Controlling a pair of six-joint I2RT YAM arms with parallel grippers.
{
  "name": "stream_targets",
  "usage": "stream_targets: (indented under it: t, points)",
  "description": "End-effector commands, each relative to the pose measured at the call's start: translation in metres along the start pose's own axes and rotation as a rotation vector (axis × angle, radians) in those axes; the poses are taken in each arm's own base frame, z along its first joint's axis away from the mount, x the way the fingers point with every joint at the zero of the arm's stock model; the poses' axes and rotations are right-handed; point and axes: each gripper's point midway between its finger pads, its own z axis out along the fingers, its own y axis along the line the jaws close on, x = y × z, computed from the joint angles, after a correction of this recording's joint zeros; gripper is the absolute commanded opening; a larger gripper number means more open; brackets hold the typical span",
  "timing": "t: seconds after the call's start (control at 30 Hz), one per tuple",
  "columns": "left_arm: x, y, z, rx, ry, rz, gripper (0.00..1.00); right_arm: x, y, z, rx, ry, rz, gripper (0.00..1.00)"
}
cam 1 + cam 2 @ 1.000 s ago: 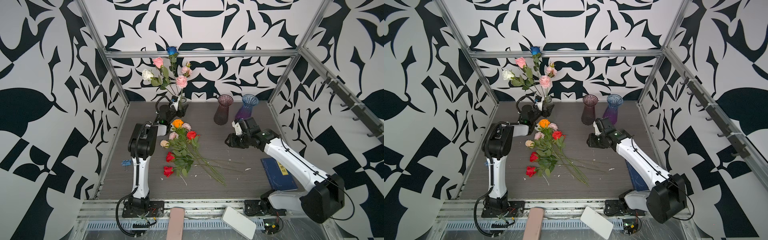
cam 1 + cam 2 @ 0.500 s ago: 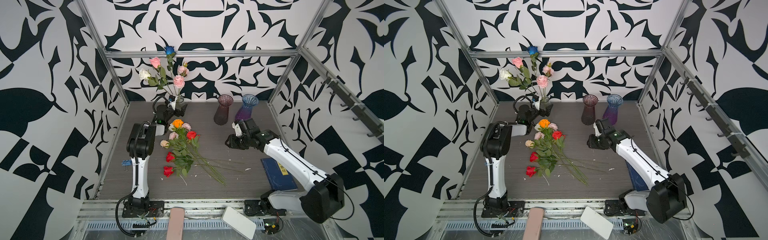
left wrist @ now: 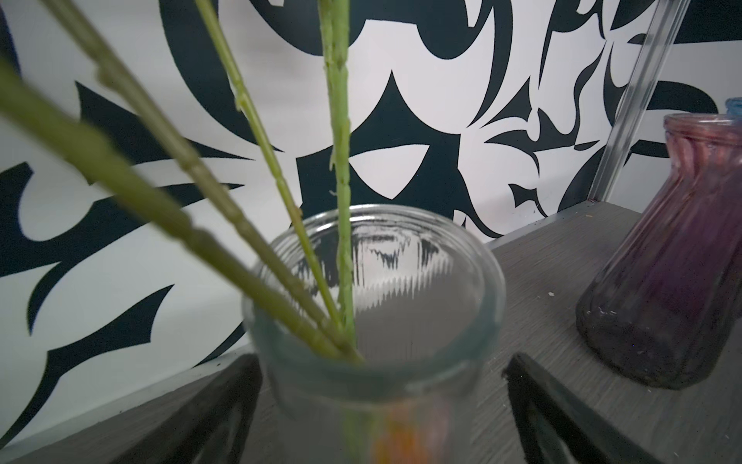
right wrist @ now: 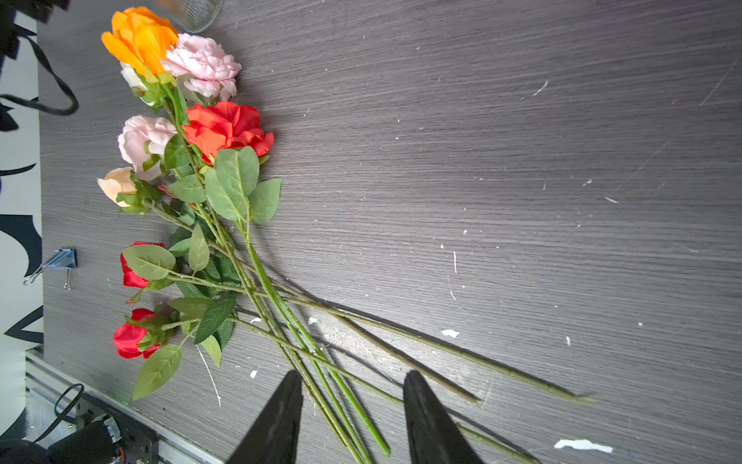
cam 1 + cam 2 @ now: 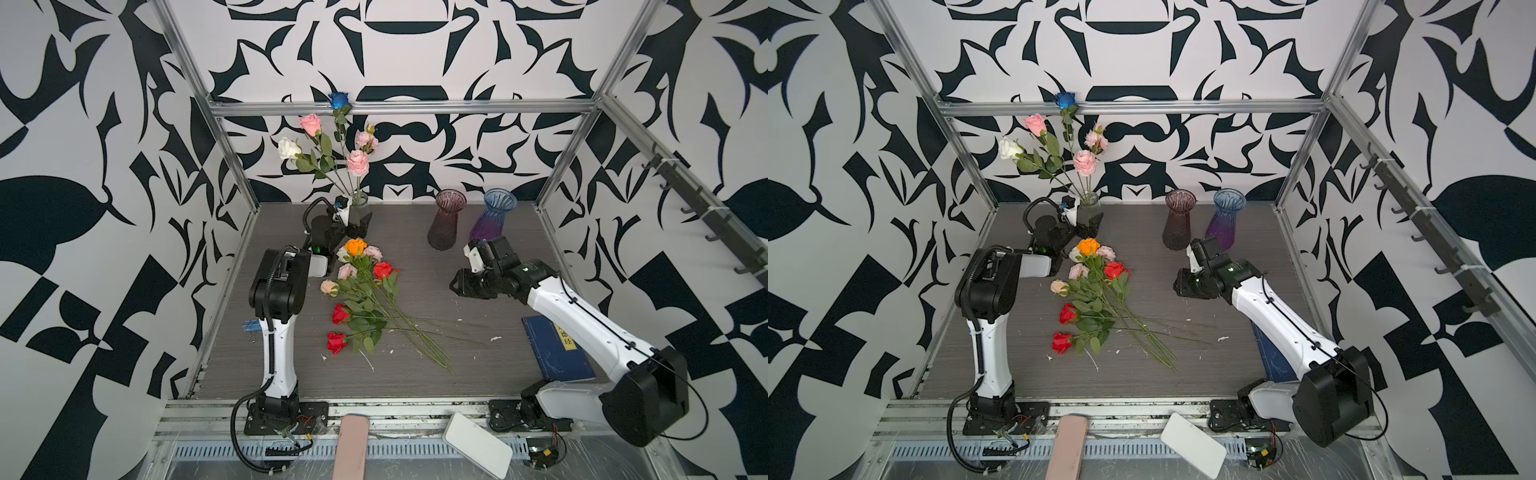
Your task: Arrange the flowers into the vase
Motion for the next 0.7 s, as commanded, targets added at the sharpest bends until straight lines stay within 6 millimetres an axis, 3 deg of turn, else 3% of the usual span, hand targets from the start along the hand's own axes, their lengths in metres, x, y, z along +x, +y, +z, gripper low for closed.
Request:
stream_targets:
  t: [0.0,0.1,0.17,0.37,0.47,0.53,0.67]
  points:
    - [-0.034,0.000,-0.015,-0.025,-0.082,0.028,0.99,-0.005,0.005,-0.004,-0.030,-0.027,0.002,0.45]
    - [-0.040,-0.004,-0.031,-0.036,-0.084,0.028,0.99,-0.009,0.008,-0.005,-0.050,-0.038,0.013,0.46]
    - [-0.046,-0.010,-0.044,-0.033,-0.086,0.028,0.99,-0.022,0.009,-0.007,-0.096,-0.067,0.060,0.46]
    - [-0.066,-0.038,-0.102,-0.044,-0.073,-0.009,0.99,-0.104,-0.013,-0.028,-0.211,-0.169,0.276,0.45]
    - [-0.073,-0.052,-0.135,-0.096,-0.010,-0.145,0.99,-0.146,-0.028,-0.038,-0.197,-0.226,0.321,0.45]
    - [-0.067,-0.067,-0.156,-0.116,0.106,-0.275,0.99,-0.173,-0.040,-0.038,-0.173,-0.258,0.369,0.45]
    - [-0.074,-0.098,-0.205,-0.148,0.215,-0.356,0.99,-0.219,-0.048,-0.032,-0.170,-0.272,0.424,0.44]
